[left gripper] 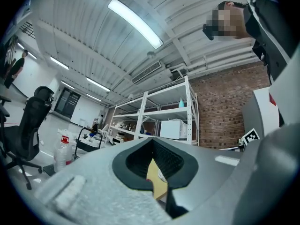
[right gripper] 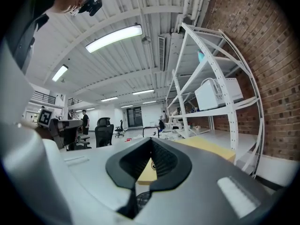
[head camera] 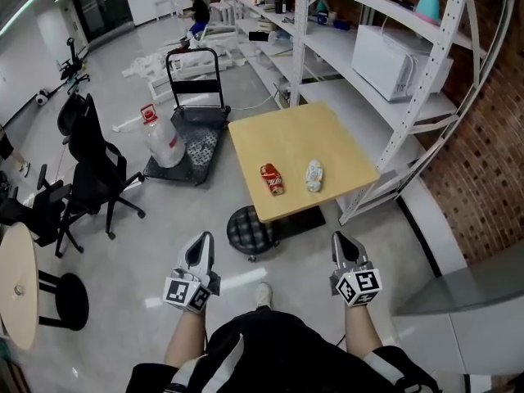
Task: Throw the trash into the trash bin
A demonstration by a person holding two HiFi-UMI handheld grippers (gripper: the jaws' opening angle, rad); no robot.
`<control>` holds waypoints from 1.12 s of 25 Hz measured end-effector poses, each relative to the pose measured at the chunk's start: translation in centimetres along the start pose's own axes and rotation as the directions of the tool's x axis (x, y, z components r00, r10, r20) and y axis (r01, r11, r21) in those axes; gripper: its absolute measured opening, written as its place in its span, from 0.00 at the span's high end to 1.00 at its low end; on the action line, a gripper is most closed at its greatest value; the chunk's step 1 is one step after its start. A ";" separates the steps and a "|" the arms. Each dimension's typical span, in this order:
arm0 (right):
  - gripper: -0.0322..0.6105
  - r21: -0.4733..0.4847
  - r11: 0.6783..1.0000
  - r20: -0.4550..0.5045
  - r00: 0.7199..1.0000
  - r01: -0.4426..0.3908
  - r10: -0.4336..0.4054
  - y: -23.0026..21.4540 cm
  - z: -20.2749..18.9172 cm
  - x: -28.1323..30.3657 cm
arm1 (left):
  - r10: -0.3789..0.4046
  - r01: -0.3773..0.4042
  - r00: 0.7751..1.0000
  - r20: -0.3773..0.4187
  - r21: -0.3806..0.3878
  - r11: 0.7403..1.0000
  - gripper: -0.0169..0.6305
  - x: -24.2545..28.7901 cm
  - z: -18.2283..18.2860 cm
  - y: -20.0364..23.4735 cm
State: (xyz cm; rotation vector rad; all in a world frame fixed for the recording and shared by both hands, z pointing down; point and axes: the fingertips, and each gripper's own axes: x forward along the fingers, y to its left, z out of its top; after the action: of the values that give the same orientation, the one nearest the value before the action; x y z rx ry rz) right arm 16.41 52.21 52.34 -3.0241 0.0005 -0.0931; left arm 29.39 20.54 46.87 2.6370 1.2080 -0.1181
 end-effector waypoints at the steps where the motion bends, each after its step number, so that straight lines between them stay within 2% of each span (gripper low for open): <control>1: 0.95 -0.003 1.000 0.004 1.000 0.001 -0.001 -0.1 0.3 1.0 | -0.013 0.013 1.000 0.006 0.003 1.000 0.97 1.0 0.1 0.6; 12: 0.95 -0.046 0.992 0.052 0.992 0.117 -0.115 -4.0 4.5 8.5 | -0.117 0.118 0.993 0.031 -0.020 0.993 0.97 12.0 0.5 6.2; 17: 0.95 -0.080 0.982 0.043 0.985 0.171 -0.168 -5.2 5.0 11.0 | -0.159 0.160 0.987 0.039 -0.024 0.987 0.97 15.1 -0.4 6.8; 20: 0.95 -0.088 0.981 0.028 0.985 0.172 -0.170 -5.6 5.2 12.4 | -0.174 0.175 0.984 0.021 -0.037 0.984 0.97 16.7 -0.5 6.1; 25: 0.95 -0.075 0.987 -0.004 0.990 0.140 -0.140 -6.9 4.4 14.3 | -0.167 0.166 0.986 -0.015 -0.052 0.985 0.97 18.4 -2.8 5.7; 26: 0.91 -0.068 0.989 -0.010 0.991 0.134 -0.135 -7.2 4.3 14.8 | -0.163 0.162 0.987 -0.017 -0.054 0.985 0.97 18.8 -3.3 5.8; 27: 0.84 -0.054 0.990 -0.016 0.991 0.131 -0.132 -7.7 4.2 15.5 | -0.159 0.157 0.987 -0.019 -0.057 0.986 0.97 19.4 -3.7 5.8; 28: 0.82 -0.036 0.991 -0.021 0.991 0.129 -0.130 -8.3 4.1 16.3 | -0.155 0.153 0.988 -0.022 -0.059 0.986 0.97 20.1 -4.1 5.7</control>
State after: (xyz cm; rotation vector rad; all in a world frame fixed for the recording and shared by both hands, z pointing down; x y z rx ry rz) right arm 32.88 60.84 50.19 -3.0546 -0.1944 -0.1407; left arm 46.73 32.72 48.41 2.5021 1.4023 -0.0742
